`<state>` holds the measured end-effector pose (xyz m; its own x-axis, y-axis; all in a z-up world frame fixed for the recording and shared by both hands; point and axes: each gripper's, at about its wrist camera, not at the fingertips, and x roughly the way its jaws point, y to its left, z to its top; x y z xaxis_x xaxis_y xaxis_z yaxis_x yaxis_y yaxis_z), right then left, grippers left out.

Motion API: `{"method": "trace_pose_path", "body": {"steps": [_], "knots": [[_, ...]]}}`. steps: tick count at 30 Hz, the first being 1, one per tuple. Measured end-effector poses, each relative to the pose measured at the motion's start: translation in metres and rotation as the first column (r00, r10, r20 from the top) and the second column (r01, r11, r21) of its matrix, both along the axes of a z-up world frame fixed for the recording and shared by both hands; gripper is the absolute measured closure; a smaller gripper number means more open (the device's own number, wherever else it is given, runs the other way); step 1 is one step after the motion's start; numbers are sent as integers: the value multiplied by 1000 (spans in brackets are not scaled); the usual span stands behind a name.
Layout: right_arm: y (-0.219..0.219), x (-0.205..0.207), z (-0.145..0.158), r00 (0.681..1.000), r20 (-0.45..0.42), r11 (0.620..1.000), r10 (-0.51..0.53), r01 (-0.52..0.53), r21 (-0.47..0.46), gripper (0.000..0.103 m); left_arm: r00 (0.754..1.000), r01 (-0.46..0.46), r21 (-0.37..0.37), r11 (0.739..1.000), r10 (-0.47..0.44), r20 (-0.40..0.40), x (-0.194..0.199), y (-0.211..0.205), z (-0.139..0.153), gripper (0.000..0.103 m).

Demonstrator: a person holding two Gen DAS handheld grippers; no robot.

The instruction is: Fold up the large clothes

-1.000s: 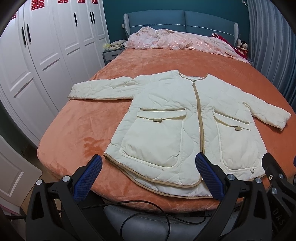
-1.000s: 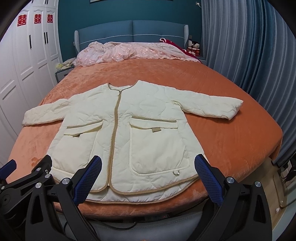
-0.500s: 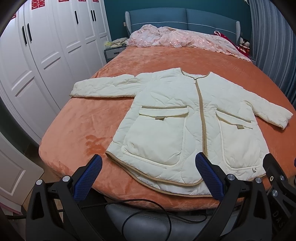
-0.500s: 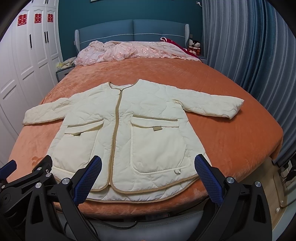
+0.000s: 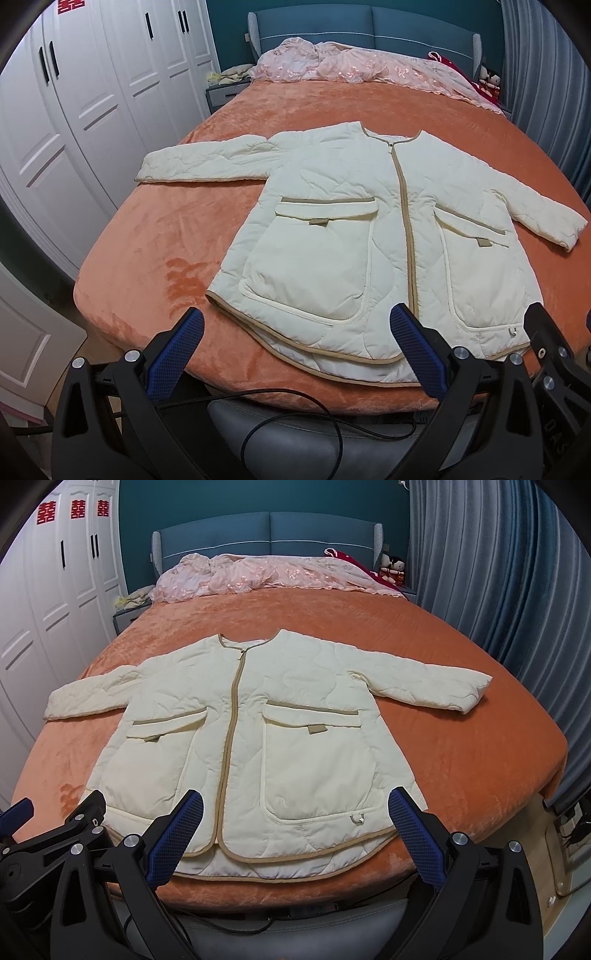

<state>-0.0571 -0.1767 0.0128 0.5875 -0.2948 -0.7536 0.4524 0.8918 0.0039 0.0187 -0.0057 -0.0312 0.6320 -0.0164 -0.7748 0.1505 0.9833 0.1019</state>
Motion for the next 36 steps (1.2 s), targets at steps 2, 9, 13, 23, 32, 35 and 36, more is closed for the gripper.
{"method": "trace_pose_path", "body": {"steps": [2, 9, 13, 23, 32, 35, 36], "knots": [[-3, 2, -4, 1000, -8, 1000, 1, -1, 11, 5, 1000, 0, 6, 1000, 0, 0, 1, -2, -2, 5], [-10, 10, -10, 1000, -21, 1000, -7, 7, 25, 5, 1000, 1, 22, 1000, -1, 9, 5, -10, -6, 5], [-15, 13, -13, 1000, -25, 999, -14, 15, 41, 5, 1000, 1, 29, 1000, -2, 24, 7, -16, -6, 5], [-18, 16, -18, 999, -46, 999, -6, 7, 35, 5, 998, -15, 5, 1000, 15, 54, 11, -19, -2, 5], [-20, 17, -18, 998, -56, 1000, -3, 4, 28, 5, 1000, 1, 25, 1000, -1, 21, 13, -22, -5, 5], [-19, 17, -19, 998, -58, 1000, 5, -3, 29, 5, 1000, 0, 24, 1000, 0, 11, 15, -22, -7, 5], [-19, 18, -19, 998, -58, 1000, 7, -5, 30, 5, 1000, -1, 25, 1000, 0, 12, 15, -22, -7, 5]]}}
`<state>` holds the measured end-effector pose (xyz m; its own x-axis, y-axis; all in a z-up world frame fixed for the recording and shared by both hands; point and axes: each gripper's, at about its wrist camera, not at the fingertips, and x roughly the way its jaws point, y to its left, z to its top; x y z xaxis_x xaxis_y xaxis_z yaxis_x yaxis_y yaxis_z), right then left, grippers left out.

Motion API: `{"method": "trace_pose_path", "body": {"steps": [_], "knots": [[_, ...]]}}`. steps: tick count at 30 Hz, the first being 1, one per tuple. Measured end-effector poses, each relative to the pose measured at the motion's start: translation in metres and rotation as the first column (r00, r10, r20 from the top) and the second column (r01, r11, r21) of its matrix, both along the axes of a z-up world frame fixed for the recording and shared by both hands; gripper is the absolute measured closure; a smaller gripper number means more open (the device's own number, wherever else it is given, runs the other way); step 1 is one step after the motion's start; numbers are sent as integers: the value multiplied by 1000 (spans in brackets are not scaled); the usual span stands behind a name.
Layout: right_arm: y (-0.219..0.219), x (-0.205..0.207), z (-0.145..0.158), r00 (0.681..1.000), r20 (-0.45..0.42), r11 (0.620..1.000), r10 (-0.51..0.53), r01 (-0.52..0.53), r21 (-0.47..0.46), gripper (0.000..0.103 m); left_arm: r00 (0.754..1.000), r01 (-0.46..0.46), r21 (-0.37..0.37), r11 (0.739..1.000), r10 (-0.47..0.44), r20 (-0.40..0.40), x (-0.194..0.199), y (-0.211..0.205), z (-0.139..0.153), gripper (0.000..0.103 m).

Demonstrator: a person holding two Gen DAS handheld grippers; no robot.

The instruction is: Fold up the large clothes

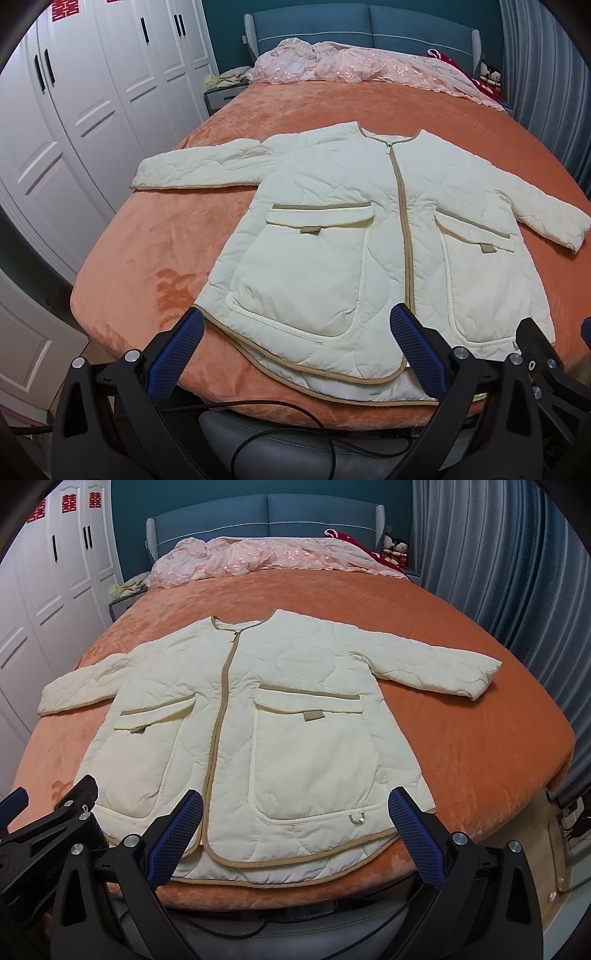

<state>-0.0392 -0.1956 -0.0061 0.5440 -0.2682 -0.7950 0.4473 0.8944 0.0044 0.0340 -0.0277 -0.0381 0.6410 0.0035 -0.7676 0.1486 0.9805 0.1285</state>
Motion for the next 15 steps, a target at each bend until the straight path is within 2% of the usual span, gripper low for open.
{"method": "trace_pose_path", "body": {"steps": [7, 10, 15], "knots": [[-18, 10, -7, 1000, -1, 1000, 5, -5, 0, 5, 1000, 2, 7, 1000, -2, -16, 10, -2, -3, 5], [-51, 17, -16, 998, -5, 998, -61, 61, -4, 5, 1000, -9, 3, 1000, 9, -17, 22, -1, -5, 5], [-133, 38, -35, 987, -8, 986, -163, 163, 21, 7, 1000, -17, 12, 1000, 17, 5, 50, -6, -11, 5]]}}
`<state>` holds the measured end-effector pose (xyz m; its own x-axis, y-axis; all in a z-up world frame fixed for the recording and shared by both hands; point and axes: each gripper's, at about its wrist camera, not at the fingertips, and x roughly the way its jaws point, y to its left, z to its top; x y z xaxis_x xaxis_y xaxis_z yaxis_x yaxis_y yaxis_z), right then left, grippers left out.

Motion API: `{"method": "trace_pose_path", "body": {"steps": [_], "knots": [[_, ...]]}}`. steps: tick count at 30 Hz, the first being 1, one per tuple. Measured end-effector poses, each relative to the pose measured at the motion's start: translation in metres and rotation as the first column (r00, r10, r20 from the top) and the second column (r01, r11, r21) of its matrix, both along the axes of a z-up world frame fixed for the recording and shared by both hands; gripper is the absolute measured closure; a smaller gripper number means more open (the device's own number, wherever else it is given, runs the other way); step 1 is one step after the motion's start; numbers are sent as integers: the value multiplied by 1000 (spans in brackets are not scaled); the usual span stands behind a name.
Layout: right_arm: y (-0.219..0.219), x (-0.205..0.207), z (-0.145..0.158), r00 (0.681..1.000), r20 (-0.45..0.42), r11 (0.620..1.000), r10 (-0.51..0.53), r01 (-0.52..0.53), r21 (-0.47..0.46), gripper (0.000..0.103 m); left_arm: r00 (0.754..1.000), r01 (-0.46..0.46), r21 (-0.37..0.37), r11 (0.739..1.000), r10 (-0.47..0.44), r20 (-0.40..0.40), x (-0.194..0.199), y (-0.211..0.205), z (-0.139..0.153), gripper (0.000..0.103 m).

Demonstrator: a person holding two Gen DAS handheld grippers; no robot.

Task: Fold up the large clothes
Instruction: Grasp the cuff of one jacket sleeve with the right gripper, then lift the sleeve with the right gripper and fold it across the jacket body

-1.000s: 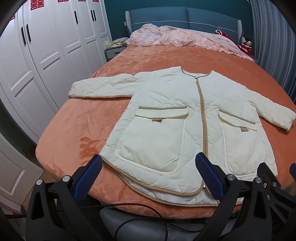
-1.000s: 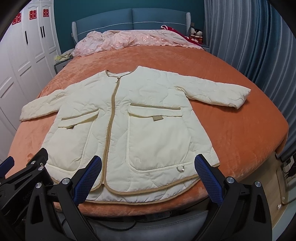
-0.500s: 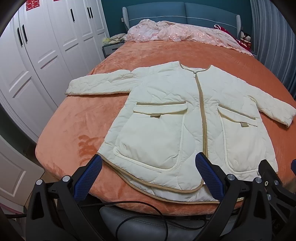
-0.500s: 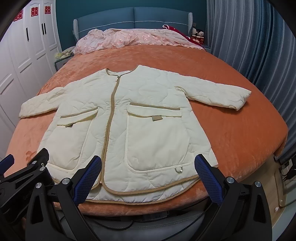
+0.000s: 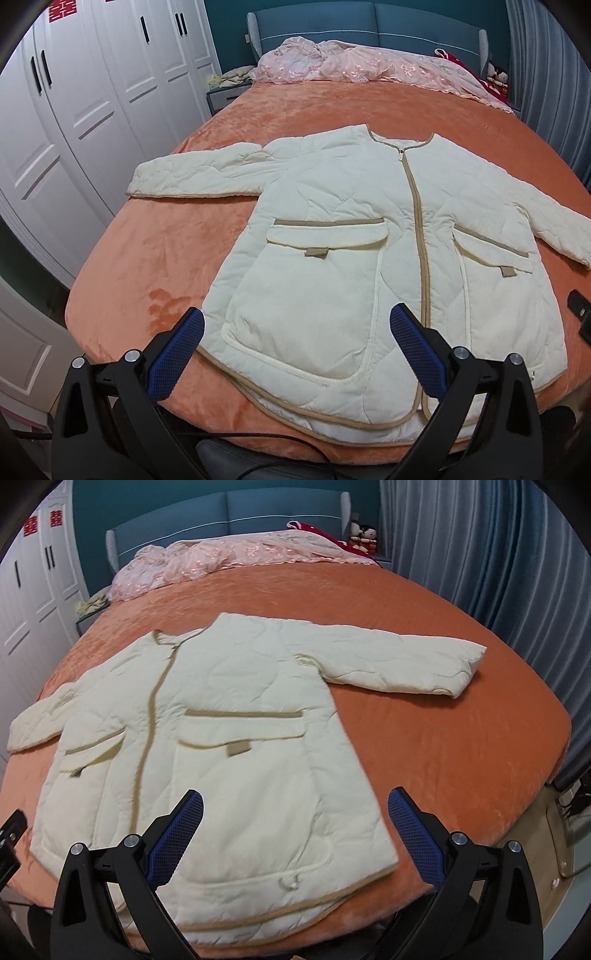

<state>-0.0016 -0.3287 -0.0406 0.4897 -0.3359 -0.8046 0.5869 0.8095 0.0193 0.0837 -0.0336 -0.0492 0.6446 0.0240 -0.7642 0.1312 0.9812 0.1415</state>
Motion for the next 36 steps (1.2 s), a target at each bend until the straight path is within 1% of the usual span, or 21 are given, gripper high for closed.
{"method": "trace_pose_path", "body": {"steps": [2, 4, 6, 8, 11, 15, 18, 21, 23, 24, 26, 28, 29, 30, 32, 34, 36], "knots": [[-42, 10, -9, 998, 3, 998, -62, 62, 23, 12, 1000, -6, 2, 1000, 6, 3, 13, -4, -4, 5], [-87, 17, -20, 991, 27, 988, -128, 126, 85, 22, 1000, -16, 2, 1000, 16, 6, 26, -8, -7, 5], [-129, 21, -32, 978, 58, 970, -199, 188, 153, 26, 1000, -29, -5, 1000, 29, 7, 42, -11, -11, 5], [-163, 23, -43, 960, 85, 951, -266, 247, 187, 27, 999, -47, -13, 999, 47, 10, 57, -14, -16, 5], [-202, 25, -59, 935, 101, 926, -340, 314, 209, 29, 997, -71, -14, 997, 71, 16, 79, -18, -24, 5], [-243, 21, -86, 893, 110, 876, -437, 394, 279, 29, 995, -100, -10, 995, 100, 17, 101, -22, -36, 5], [-263, 17, -103, 859, 116, 835, -499, 440, 330, 30, 994, -108, -8, 994, 108, 6, 112, -27, -44, 5], [-281, 15, -115, 823, 145, 797, -549, 464, 387, 37, 995, -101, -8, 995, 101, -13, 117, -32, -52, 5], [-291, 15, -116, 800, 176, 783, -573, 472, 404, 43, 996, -91, -2, 996, 91, -22, 120, -35, -57, 5], [-296, 17, -117, 793, 183, 777, -581, 473, 415, 50, 996, -86, 0, 996, 86, -24, 121, -37, -59, 5], [-307, 19, -119, 777, 200, 758, -597, 465, 457, 74, 997, -79, 4, 997, 79, -23, 122, -40, -61, 5], [-315, 22, -115, 757, 230, 749, -611, 458, 479, 88, 996, -81, -1, 997, 81, -24, 125, -41, -62, 5], [-315, 25, -109, 754, 241, 757, -611, 467, 458, 90, 996, -83, -2, 997, 83, -29, 127, -41, -63, 5], [-313, 32, -98, 758, 261, 777, -598, 469, 419, 92, 996, -84, -3, 996, 84, -32, 128, -41, -64, 5], [-299, 47, -67, 779, 324, 836, -537, 438, 331, 94, 996, -90, 3, 996, 91, -26, 131, -40, -64, 5], [-272, 72, -29, 818, 399, 909, -414, 349, 228, 94, 995, -97, 11, 995, 98, -19, 133, -39, -65, 5], [-226, 105, 9, 866, 448, 974, -224, 206, 90, 94, 994, -108, 12, 994, 109, -18, 136, -36, -65, 5]]}}
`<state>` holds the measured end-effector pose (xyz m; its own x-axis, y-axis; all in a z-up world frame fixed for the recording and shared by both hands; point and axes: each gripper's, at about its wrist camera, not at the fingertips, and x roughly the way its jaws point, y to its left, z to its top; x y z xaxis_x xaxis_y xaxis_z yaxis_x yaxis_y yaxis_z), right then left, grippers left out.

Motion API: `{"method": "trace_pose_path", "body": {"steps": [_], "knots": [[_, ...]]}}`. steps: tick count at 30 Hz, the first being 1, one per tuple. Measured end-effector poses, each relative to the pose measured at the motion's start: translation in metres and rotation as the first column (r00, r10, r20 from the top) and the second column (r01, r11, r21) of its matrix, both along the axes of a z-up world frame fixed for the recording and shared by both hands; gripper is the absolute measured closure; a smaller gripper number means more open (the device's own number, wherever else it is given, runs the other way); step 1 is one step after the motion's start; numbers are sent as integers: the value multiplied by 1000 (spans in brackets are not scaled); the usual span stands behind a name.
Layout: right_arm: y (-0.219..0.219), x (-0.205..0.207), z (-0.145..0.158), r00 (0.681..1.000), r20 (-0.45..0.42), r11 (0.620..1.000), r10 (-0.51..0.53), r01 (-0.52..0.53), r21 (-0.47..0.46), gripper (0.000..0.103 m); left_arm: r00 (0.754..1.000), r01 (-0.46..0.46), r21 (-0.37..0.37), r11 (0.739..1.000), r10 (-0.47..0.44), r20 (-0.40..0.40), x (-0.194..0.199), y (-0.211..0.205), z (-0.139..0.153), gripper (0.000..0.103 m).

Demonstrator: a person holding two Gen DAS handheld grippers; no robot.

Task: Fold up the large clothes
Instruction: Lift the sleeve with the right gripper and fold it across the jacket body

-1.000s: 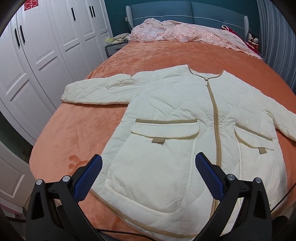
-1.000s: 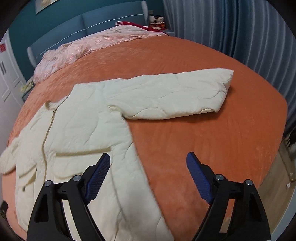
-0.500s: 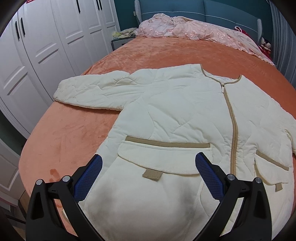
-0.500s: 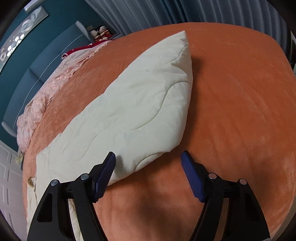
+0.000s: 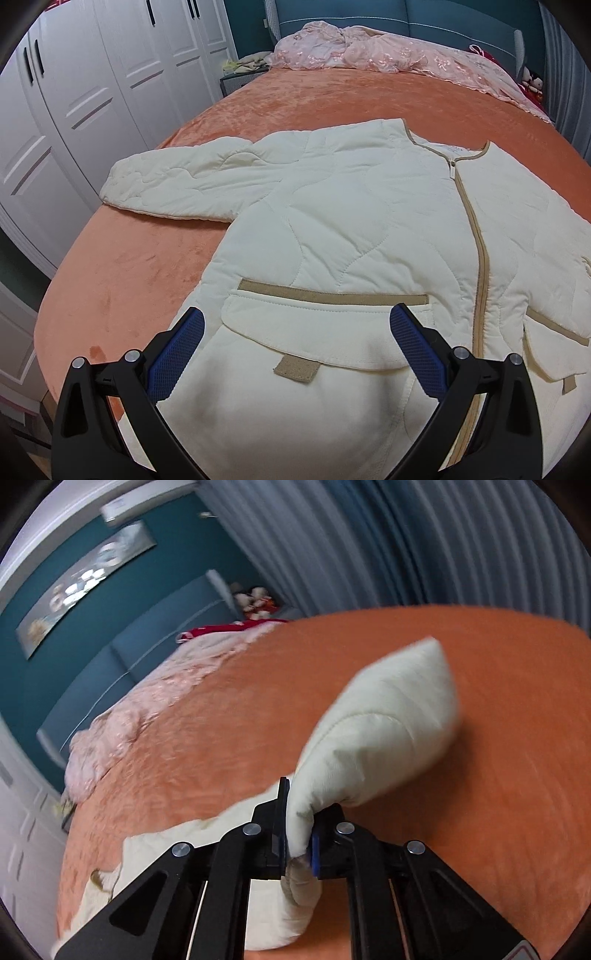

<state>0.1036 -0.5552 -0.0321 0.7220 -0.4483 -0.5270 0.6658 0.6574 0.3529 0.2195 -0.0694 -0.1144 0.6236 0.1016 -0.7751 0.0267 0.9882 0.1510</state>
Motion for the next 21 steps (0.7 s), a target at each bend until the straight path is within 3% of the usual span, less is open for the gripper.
{"method": "trace_pose_path", "body": {"steps": [1, 3, 6, 8, 11, 13, 15, 17, 21], "knots": [[25, 16, 14, 997, -7, 995, 80, -81, -64, 94, 1000, -7, -3, 1000, 7, -1, 1, 3, 0, 5], [84, 50, 31, 966, -53, 950, 253, -259, -176, 94, 1000, -25, -11, 1000, 25, -5, 4, 10, -1, 5], [176, 92, 25, 865, -164, 827, 475, -502, -254, 94, 999, -51, -15, 999, 51, -9, 5, 21, -1, 5], [223, 108, 7, 790, -220, 752, 572, -613, -244, 92, 998, -65, -16, 998, 64, -11, 6, 31, -1, 5], [282, 119, -31, 657, -279, 645, 700, -750, -145, 83, 997, -79, -18, 997, 79, -11, 7, 44, -2, 5], [308, 114, -48, 600, -290, 602, 745, -793, -92, 77, 996, -89, -21, 996, 88, -14, 8, 53, -3, 5], [324, 99, -55, 591, -291, 596, 753, -799, -78, 74, 995, -99, -29, 995, 99, -18, 10, 61, -4, 5], [321, 88, -55, 607, -261, 617, 751, -785, -52, 73, 994, -109, -38, 993, 109, -21, 12, 69, -5, 5], [289, 87, -54, 685, -176, 702, 707, -711, 50, 71, 992, -126, -66, 990, 124, -28, 15, 78, -7, 5]]}}
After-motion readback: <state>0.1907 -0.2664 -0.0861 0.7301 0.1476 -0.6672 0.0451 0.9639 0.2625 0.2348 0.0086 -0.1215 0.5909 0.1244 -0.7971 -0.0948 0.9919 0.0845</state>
